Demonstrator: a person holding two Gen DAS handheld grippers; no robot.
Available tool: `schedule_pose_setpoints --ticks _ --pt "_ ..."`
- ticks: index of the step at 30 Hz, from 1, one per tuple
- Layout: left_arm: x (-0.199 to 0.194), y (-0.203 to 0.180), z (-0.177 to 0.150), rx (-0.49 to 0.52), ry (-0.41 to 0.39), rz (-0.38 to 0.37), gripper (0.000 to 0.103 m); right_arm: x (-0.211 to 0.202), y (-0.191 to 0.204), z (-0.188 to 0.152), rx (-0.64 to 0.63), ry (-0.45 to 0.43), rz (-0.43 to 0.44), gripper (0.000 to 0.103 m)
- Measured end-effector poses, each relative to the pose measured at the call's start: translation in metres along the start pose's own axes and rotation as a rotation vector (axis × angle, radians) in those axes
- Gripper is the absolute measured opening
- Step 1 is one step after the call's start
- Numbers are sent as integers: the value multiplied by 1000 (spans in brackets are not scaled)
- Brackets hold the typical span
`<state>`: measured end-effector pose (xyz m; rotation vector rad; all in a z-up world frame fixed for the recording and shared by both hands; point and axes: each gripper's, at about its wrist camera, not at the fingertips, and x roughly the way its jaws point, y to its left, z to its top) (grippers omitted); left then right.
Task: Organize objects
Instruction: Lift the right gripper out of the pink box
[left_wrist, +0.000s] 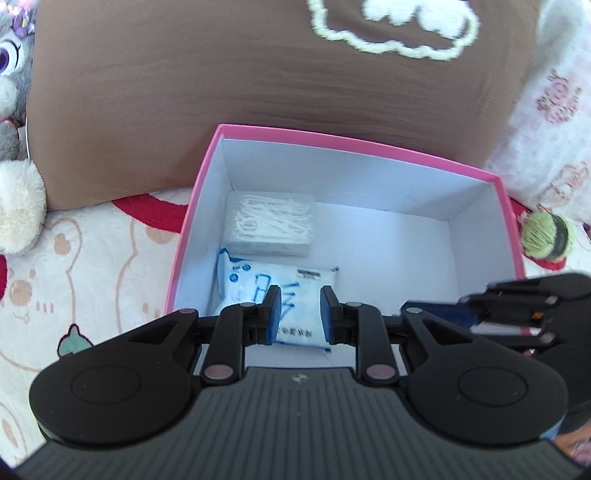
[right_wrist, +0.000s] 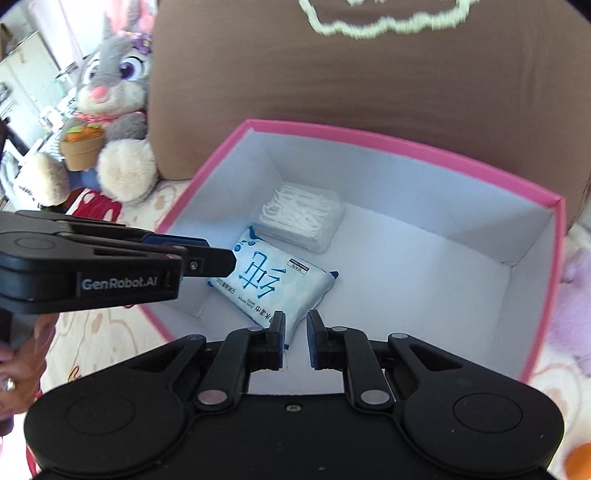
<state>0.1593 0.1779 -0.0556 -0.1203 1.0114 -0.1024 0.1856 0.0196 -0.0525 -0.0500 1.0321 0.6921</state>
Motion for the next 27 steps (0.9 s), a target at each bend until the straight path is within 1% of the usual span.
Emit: schedule_pose_setpoints --ticks 5,9,11,13,19,27 --pt "-29 -15 -7 25 26 -34 22 -37 1 -5 -26 -26 28 18" --pt "-61 -28 -11 67 -3 -53 22 -68 4 -14 -52 -56 42 21" --pt "-74 -35 -13 83 -1 -63 22 -84 7 -18 -72 -65 35 22" --pt "-85 -42 -16 94 8 -90 22 -99 11 -21 -94 -74 29 24" --pt "-106 -58 -24 101 43 -148 22 -140 23 -29 -149 -89 27 29" --pt "-130 -85 -39 145 68 -187 22 -199 31 -46 -209 -105 9 32"
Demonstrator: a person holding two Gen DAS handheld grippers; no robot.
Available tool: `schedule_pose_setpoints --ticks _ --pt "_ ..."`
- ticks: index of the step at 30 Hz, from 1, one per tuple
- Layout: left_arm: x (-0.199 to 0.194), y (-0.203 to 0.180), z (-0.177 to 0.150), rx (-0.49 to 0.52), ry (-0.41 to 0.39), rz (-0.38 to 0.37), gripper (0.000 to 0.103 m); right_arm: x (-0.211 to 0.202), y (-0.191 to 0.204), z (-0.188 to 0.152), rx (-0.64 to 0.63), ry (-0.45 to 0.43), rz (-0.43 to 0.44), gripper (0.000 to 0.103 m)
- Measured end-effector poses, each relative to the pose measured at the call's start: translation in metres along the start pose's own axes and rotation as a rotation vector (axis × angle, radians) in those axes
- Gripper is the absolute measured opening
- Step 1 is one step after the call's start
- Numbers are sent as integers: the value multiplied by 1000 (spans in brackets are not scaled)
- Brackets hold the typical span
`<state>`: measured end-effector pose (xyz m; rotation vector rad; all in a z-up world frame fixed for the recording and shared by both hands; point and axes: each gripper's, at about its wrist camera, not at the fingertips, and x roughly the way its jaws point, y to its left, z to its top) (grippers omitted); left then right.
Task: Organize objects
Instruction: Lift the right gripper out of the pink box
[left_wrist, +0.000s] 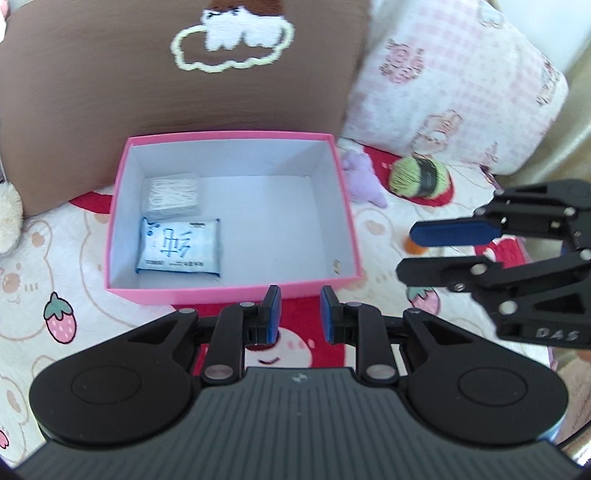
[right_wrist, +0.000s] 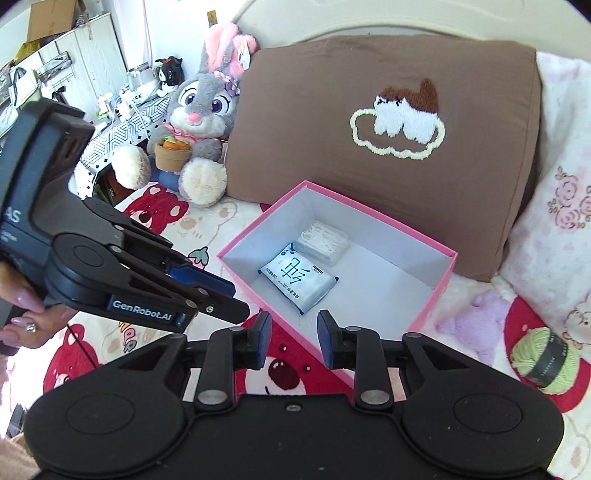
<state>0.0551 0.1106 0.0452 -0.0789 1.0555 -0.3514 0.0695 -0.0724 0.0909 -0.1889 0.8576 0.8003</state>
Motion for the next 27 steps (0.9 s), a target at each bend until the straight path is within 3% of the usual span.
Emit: schedule_pose_setpoints --ticks 8,16,20,27 --pt "-9 -35 -10 59 36 -26 22 -50 7 -20 -58 -3 -19 35" --pt "-13 -71 -22 133 57 -64 27 -79 -3 -62 -92 6 -55 42" --pt "-4 -88 -26 165 81 -77 29 -86 -15 -82 -99 18 -77 48" --pt "21 -109 -24 195 139 -84 39 -91 -36 -112 -101 54 -101 48"
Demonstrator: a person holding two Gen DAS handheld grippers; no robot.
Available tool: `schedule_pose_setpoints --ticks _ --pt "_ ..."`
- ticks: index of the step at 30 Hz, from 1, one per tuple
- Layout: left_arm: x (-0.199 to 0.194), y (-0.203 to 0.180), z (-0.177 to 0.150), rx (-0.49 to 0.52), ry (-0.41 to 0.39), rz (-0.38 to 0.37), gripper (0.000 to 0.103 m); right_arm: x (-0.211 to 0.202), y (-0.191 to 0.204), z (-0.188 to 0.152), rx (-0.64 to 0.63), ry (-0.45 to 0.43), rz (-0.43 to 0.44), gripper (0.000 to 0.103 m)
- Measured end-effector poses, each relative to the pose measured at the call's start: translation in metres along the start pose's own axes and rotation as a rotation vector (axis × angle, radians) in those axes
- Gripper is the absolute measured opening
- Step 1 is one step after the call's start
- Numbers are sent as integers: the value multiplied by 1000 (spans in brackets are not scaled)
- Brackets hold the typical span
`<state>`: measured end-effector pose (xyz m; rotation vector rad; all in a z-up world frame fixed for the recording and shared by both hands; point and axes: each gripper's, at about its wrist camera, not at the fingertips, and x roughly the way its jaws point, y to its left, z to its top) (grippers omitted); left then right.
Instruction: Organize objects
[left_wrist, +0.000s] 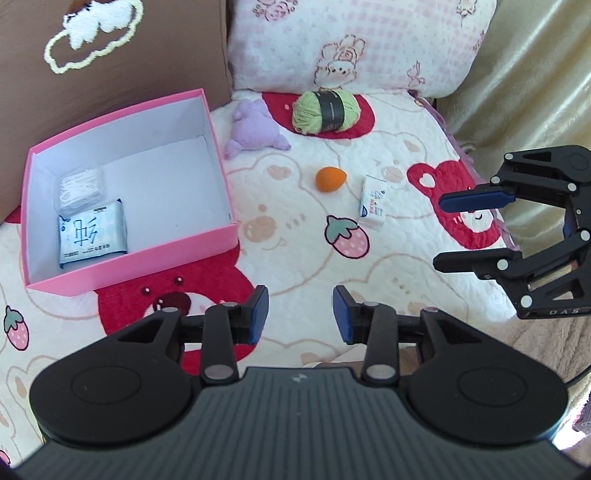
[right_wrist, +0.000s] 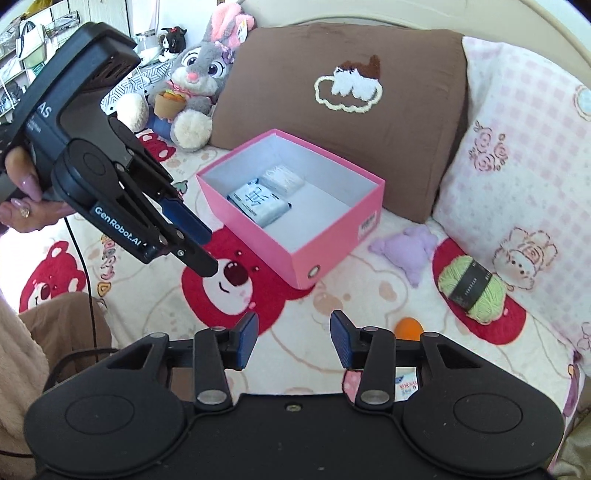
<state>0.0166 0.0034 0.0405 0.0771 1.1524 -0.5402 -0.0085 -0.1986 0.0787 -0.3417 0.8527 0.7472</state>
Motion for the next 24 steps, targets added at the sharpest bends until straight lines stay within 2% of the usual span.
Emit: schedule_pose_setpoints --ticks 7,10,14,20,24 --pt "23 -17 6 26 45 -16 41 5 -12 -25 -17 32 -11 52" --pt "22 -19 8 29 42 -22 41 9 -15 -29 -25 48 -56 52" --pt "27 -23 13 36 35 -3 44 14 -23 -38 -20 60 -52 53" --pt "49 -36 22 38 55 -48 44 30 -33 -49 -18 100 -82 58" --pt "59 -47 26 55 67 -68 48 41 -42 -58 -13 125 -110 63"
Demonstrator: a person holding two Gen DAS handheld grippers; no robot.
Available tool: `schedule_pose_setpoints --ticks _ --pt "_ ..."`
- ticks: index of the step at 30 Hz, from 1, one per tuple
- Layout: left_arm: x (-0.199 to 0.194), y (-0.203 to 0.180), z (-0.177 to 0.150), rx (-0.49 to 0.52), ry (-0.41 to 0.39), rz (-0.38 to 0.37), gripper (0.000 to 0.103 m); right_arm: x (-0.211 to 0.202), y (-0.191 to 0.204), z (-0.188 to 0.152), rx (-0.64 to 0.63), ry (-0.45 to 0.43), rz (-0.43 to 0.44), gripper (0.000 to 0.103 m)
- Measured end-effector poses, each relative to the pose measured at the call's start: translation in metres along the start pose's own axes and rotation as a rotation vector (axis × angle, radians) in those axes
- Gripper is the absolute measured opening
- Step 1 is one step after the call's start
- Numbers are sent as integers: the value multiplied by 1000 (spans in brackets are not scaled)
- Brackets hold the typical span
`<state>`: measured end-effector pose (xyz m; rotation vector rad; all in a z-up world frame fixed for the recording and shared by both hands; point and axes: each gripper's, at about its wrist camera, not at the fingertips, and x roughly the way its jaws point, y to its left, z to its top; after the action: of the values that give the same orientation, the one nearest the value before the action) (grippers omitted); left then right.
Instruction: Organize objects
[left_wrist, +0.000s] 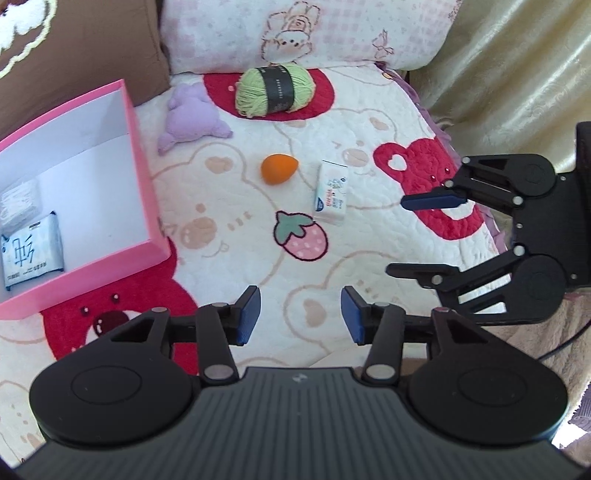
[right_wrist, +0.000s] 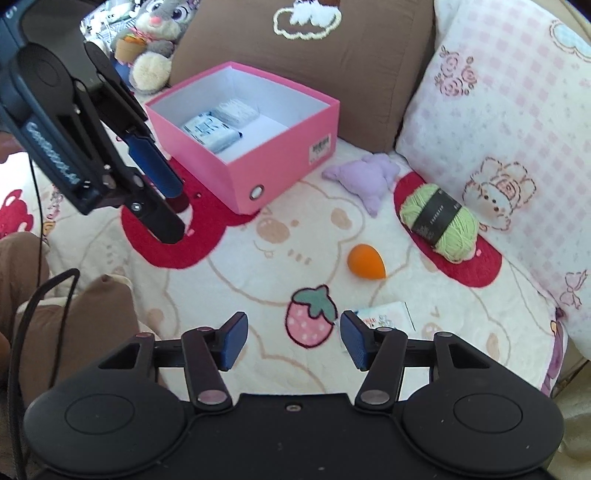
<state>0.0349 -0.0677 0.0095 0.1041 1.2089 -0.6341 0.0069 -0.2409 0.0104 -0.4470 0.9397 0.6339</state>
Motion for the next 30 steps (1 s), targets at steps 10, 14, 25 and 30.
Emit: schedule_pose_setpoints --ticks 10,14,25,30 --pt "35 -11 9 25 13 35 54 32 -24 -18 63 54 -35 67" --pt "51 -9 13 7 14 20 56 34 -29 -24 70 18 -45 69" --pt "91 -12 30 -33 -52 -43 77 70 -34 -35 -67 -133 -210 89" --pt "113 -1 34 -107 -115 -100 82 92 -35 -36 -181 -169 -330 89"
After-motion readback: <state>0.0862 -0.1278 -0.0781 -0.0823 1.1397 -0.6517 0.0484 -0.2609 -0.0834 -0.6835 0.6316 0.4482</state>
